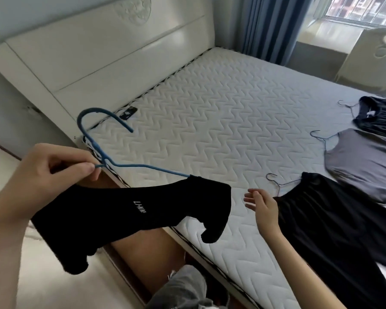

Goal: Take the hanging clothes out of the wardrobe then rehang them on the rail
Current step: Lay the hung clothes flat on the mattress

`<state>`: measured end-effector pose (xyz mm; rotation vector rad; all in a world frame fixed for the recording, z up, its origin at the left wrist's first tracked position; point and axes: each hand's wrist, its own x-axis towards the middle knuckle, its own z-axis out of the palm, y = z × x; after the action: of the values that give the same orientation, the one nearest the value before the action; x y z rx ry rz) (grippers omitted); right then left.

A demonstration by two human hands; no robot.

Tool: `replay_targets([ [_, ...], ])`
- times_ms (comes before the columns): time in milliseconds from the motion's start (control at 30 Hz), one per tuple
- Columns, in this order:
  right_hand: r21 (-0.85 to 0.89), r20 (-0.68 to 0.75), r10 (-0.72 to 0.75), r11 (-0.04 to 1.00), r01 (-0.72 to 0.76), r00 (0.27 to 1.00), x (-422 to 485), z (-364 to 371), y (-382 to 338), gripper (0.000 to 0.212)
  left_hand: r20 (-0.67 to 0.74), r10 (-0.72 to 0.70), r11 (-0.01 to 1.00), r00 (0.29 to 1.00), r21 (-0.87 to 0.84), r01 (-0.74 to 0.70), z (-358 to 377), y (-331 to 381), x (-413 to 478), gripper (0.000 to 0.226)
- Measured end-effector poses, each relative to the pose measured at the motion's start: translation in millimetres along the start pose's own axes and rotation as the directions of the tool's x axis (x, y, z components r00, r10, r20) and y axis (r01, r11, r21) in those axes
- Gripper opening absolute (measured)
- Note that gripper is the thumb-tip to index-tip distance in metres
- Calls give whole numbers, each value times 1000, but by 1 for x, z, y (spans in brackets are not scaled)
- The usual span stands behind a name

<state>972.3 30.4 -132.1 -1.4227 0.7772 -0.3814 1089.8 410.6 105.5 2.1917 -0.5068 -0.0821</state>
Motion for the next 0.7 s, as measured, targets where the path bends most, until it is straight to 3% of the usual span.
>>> replay_targets([
  [100, -12, -12, 25, 1000, -26, 1000, -5, -10, 14, 24, 29, -7, 999, 1000, -34, 8, 10, 12, 15, 24],
  [167, -16, -40, 39, 999, -39, 998, -3, -16, 21, 24, 137, 28, 999, 990, -44, -22, 23, 22, 33, 12],
  [333, -30, -125, 80, 996, -84, 989, 16, -24, 41, 26, 356, 58, 996, 933, -82, -30, 85, 3, 109, 22],
  [533, -94, -243, 99, 988, -125, 965, 101, -21, 99, 24, 612, 62, 998, 789, -28, -57, 232, -75, 244, 27],
  [700, -207, -292, 52, 971, -116, 955, 220, -15, 173, 20, 679, 34, 998, 733, 10, -56, 382, -149, 348, 22],
])
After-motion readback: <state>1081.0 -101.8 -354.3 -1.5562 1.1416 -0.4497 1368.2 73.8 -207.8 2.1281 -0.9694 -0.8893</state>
